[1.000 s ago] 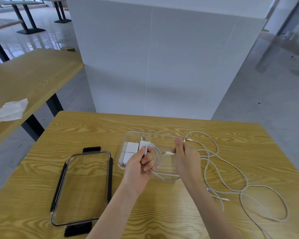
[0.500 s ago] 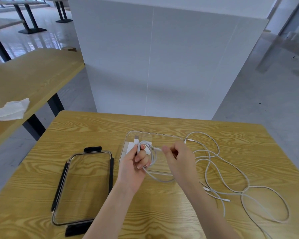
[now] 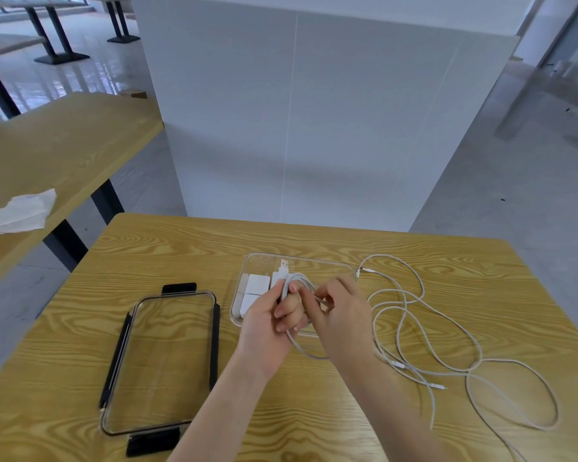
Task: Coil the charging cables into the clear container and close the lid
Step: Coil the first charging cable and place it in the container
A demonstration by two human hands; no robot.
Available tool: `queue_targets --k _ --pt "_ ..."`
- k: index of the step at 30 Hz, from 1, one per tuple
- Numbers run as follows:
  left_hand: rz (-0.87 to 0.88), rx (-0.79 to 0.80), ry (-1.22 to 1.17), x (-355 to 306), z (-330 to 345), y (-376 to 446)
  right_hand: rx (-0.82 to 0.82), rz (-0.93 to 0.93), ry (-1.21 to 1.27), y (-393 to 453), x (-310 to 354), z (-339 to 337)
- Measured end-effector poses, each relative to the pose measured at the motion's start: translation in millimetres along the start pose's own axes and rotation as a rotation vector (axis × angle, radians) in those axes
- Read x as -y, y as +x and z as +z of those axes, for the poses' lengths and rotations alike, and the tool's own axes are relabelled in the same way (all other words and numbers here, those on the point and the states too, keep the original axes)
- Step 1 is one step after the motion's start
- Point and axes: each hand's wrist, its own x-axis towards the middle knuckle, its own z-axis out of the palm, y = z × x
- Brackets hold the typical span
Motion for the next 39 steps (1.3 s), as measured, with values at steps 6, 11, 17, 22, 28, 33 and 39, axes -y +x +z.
queue_targets --k 6,11,17,22,28,33,39 --pt "-0.025 0.019 -0.030 0.8 -2.6 1.4 0.236 0.364 0.185 3.0 10.4 -10.4" --pt "-0.112 0.059 0.010 7.2 -3.3 -0.2 0.623 0.564 0.416 13.6 6.9 -19.9" --pt "-0.148 0.067 -0.006 8.2 -5.5 3.8 0.644 0.875 0.842 8.8 -4.1 -15.3" --pt "-0.140 0.034 -0.172 0.6 -8.9 4.6 0.574 1.169 1.279 18.1 -12.1 -10.6" --pt "-0.219 0.088 -0.303 8.8 3.7 -2.1 0.504 1.294 1.272 16.3 -18.2 1.8" --pt "-0.259 0.048 -0.297 12.5 7.4 -8.0 -0.122 1.253 1.220 28.7 -41.9 -14.2" --pt "-0.250 0.013 -0.286 6.1 4.2 -2.8 -0.142 1.148 1.324 46.9 -36.9 -36.9"
